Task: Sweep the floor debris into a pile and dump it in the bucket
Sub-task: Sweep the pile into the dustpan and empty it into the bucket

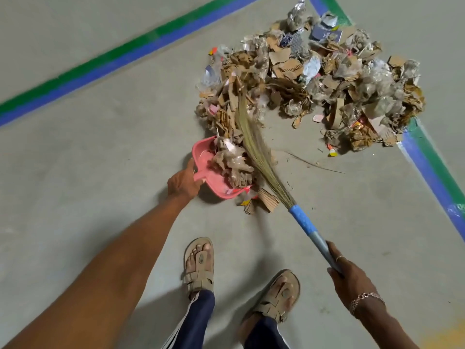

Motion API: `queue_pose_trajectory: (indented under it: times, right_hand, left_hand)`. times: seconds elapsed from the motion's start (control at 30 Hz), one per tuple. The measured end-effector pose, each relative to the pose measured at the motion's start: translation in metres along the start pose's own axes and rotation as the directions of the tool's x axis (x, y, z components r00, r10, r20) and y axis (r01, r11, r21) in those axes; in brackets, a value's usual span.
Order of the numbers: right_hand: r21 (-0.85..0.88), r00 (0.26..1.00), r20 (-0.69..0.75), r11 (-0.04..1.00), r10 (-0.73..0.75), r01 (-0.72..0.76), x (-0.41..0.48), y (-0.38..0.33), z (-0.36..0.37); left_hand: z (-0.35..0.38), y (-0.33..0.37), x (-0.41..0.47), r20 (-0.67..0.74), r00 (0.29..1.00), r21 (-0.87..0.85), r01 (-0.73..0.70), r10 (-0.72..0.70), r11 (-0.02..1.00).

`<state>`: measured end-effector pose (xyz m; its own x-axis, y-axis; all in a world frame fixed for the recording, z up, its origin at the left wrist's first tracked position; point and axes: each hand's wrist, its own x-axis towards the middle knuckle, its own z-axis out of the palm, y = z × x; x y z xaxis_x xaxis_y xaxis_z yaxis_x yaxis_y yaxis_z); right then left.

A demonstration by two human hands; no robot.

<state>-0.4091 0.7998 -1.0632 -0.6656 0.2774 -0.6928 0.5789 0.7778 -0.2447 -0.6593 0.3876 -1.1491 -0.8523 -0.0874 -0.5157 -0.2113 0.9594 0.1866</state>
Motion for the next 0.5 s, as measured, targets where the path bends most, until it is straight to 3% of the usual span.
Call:
queue_pose_trajectory:
  times: [0.17,0.3,0.5]
  right_hand:
    - [0.066,0.988,0.1,0.991,-0.121,0.115,-0.013,0.027,0.015]
    - [0.141,0.976,0.1,0.973,-0.196,0.181,-0.035,0.033,0.023]
    - [0.184,0.994,0.017,0.978,-0.106,0.101,-0.078,0.013,0.004]
  left_hand:
    - [0.008,-0.002,-0.005,0.008,0.997,-0.044,0.077,-0.077,0.996]
    - [0.003,-0.004,-0.012,0.002,0.996,-0.072,0.084,-0.084,0.994]
    - [-0.025,-0.005,-0.043,-0.017,0.997,-0.151,0.069,-0.073,0.986]
